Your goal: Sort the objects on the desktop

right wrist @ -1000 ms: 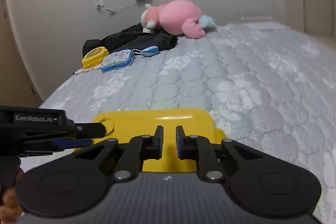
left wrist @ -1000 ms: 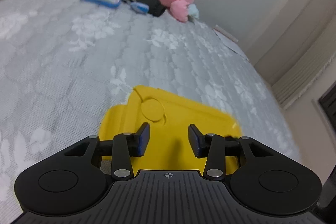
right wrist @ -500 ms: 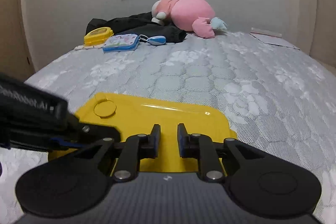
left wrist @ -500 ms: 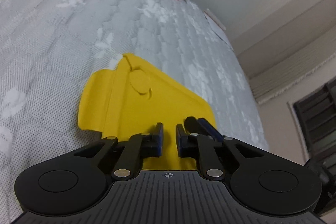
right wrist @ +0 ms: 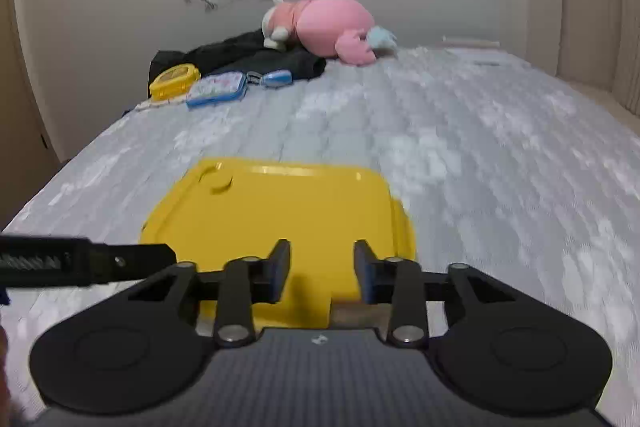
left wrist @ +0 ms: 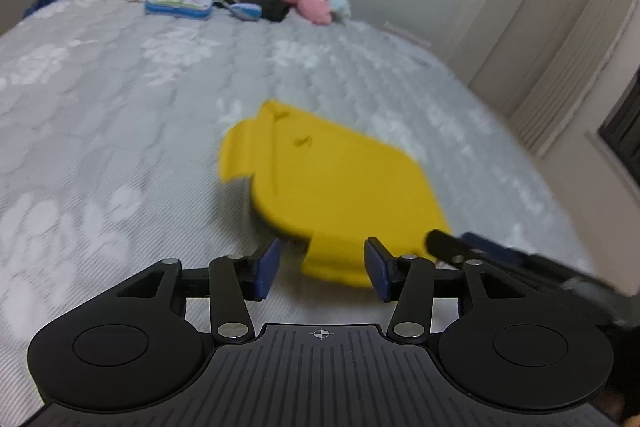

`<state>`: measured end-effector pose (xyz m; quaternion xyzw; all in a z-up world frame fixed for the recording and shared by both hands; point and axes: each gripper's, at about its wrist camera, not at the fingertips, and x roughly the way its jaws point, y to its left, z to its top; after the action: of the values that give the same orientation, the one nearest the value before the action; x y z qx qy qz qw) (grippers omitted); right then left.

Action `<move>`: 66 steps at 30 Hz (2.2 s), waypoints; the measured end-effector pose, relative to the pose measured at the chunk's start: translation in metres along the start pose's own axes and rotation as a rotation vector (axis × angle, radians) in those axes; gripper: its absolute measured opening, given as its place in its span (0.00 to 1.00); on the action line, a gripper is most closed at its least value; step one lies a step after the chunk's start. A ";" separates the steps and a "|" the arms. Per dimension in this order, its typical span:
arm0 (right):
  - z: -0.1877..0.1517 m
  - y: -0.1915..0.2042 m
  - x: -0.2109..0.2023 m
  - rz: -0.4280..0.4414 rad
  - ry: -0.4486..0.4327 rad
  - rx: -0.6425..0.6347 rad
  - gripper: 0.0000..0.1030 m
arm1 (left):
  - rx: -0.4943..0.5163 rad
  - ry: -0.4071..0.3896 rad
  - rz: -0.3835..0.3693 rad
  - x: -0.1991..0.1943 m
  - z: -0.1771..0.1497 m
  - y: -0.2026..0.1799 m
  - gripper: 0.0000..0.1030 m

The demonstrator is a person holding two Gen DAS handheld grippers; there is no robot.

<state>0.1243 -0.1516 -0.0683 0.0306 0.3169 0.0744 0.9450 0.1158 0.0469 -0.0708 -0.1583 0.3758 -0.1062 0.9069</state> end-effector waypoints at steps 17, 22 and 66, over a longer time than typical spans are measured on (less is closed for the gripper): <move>-0.037 -0.008 -0.054 -0.089 0.003 0.113 0.89 | 0.130 -0.104 0.159 -0.025 -0.043 -0.015 0.99; -0.040 -0.004 -0.066 -0.092 -0.056 0.072 0.94 | 0.094 -0.107 0.217 -0.030 -0.047 -0.011 1.00; -0.050 -0.010 -0.081 -0.086 -0.052 0.133 0.99 | 0.197 -0.090 0.264 -0.049 -0.060 -0.033 1.00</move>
<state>0.0312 -0.1740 -0.0606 0.0817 0.2976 0.0115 0.9511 0.0364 0.0197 -0.0666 -0.0224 0.3400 -0.0154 0.9400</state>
